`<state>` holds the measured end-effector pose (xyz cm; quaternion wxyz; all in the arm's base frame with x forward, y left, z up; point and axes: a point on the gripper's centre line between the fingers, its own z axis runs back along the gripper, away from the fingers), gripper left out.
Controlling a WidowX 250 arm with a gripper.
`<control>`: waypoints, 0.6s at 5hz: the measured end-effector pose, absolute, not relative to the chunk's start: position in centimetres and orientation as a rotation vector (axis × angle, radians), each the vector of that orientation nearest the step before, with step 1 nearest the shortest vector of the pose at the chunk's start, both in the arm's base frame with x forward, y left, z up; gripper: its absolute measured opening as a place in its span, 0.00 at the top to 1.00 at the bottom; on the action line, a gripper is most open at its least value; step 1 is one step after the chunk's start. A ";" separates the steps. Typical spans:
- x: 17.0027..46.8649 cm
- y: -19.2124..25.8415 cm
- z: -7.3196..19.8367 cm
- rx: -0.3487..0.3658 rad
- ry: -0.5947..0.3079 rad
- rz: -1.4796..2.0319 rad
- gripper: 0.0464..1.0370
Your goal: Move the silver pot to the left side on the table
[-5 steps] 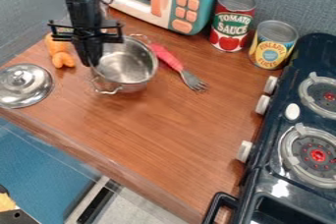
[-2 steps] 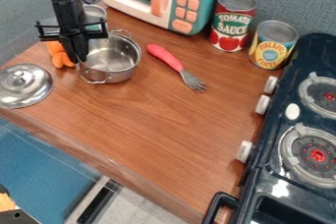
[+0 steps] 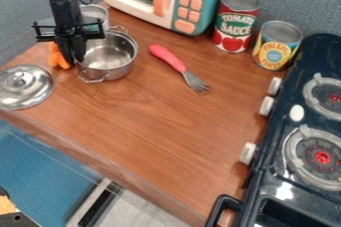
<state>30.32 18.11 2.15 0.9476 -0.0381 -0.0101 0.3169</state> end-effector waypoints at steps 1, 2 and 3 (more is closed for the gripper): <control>30.3 18.1 2.2 -0.077 -0.015 0.644 0.48; 30.6 18.2 2.6 -0.085 -0.022 0.626 0.17; 30.7 17.9 2.9 -0.100 -0.020 0.630 0.03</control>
